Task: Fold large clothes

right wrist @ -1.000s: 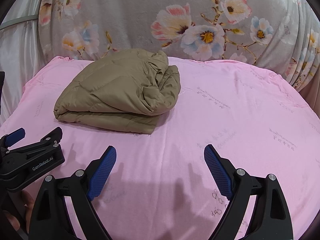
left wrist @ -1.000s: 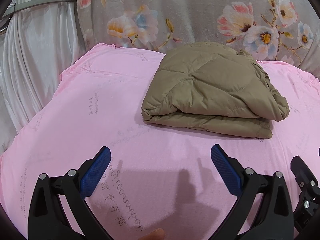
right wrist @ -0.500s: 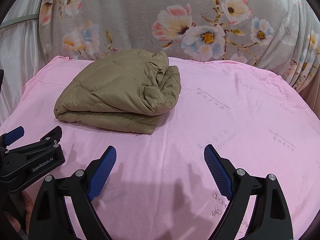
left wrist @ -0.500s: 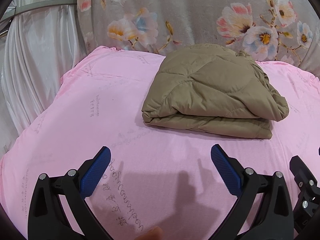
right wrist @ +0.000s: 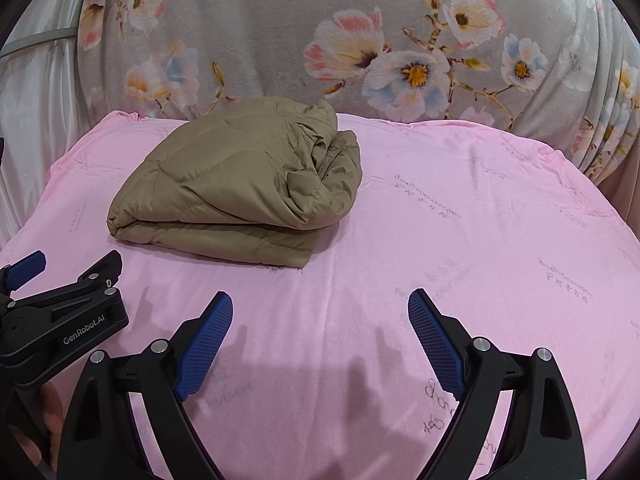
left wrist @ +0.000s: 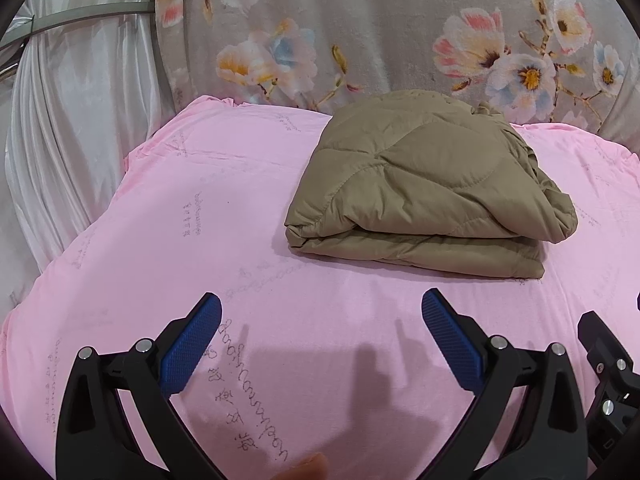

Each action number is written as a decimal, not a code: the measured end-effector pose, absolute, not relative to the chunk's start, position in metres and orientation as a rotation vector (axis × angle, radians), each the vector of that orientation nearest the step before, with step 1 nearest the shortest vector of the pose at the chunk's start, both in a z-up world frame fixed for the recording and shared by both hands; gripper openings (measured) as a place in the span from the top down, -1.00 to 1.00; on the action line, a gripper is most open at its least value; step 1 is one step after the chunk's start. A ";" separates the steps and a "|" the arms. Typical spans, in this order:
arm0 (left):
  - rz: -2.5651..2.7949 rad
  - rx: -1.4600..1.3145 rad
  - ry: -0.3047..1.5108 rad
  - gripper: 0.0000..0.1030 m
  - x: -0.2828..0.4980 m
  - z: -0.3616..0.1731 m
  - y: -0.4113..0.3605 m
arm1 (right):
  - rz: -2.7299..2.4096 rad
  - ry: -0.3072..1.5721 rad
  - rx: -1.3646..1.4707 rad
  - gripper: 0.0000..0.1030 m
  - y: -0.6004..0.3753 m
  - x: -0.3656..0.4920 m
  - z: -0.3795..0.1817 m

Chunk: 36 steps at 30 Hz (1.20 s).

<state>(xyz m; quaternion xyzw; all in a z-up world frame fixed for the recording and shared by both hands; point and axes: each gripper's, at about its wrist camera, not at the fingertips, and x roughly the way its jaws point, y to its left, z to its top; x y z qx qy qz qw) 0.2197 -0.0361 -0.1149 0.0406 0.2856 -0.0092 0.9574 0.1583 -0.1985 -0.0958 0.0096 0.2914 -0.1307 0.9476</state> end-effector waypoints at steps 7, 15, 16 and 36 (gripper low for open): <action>-0.029 0.090 0.584 -0.90 0.217 -0.114 -0.037 | -0.264 0.597 0.019 -0.69 -0.197 0.158 -0.096; -0.055 0.129 0.587 -0.90 0.213 -0.116 -0.046 | -0.258 0.608 0.015 -0.69 -0.200 0.161 -0.097; -0.053 0.127 0.588 -0.90 0.212 -0.116 -0.047 | -0.258 0.608 0.014 -0.69 -0.200 0.161 -0.097; -0.037 0.099 0.606 -0.88 0.215 -0.119 -0.041 | -0.256 0.607 0.012 -0.69 -0.201 0.162 -0.098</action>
